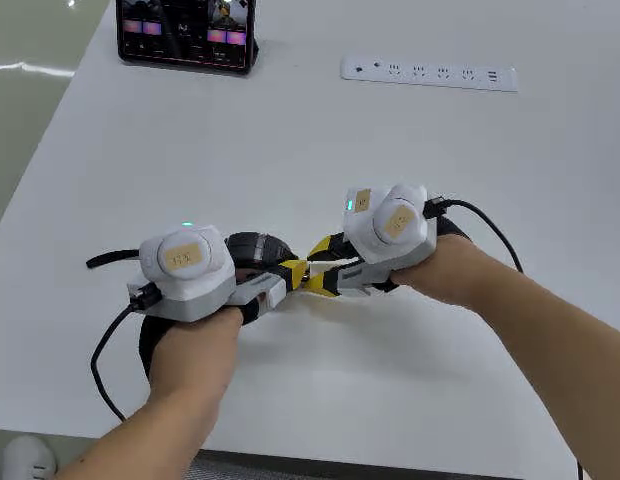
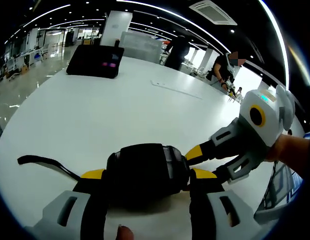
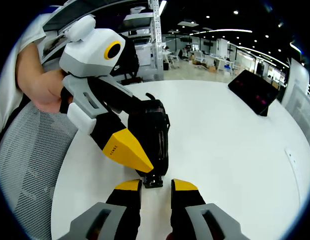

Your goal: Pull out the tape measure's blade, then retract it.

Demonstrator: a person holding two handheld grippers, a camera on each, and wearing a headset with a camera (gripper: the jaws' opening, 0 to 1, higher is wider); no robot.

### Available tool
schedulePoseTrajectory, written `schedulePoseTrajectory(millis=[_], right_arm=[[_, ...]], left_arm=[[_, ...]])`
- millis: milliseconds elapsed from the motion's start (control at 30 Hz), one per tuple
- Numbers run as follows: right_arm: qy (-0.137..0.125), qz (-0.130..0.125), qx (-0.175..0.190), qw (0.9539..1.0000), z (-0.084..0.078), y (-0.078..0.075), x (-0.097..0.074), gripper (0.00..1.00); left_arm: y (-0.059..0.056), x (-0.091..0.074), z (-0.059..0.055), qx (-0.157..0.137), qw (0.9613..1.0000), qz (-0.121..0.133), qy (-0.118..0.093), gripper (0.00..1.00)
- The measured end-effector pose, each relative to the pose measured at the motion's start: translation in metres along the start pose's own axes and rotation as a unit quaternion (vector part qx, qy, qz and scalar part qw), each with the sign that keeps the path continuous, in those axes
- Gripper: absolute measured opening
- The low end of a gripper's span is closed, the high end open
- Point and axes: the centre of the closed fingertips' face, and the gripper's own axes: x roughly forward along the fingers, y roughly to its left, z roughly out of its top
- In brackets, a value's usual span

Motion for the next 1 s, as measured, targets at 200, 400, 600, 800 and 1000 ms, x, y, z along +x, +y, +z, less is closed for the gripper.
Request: schedulePoseTrajectory(millis=[200,400,600,800,1000], right_arm=[[0.0,-0.008,0.004,1.0,-0.002,-0.001,-0.002,0.29],[0.0,-0.013,0.006,0.9999,-0.003,0.0,-0.005,0.31],[-0.012,-0.031,0.013,0.9994,-0.003,0.0,-0.014,0.36],[-0.018,-0.043,0.027,0.9986,-0.006,0.004,-0.019,0.42],[-0.025,-0.058,0.035,0.9974,-0.003,0.003,-0.026,0.47]], left_arm=[[-0.001,-0.001,-0.001,0.005,1.0,-0.002,0.002,0.64],[-0.002,-0.001,-0.001,0.005,1.0,-0.004,0.0,0.65],[-0.001,-0.002,-0.002,0.011,0.9999,-0.009,0.002,0.63],[-0.002,-0.003,-0.003,0.014,0.9998,-0.014,0.005,0.64],[-0.005,-0.006,-0.001,0.03,0.9993,-0.021,0.0,0.65]])
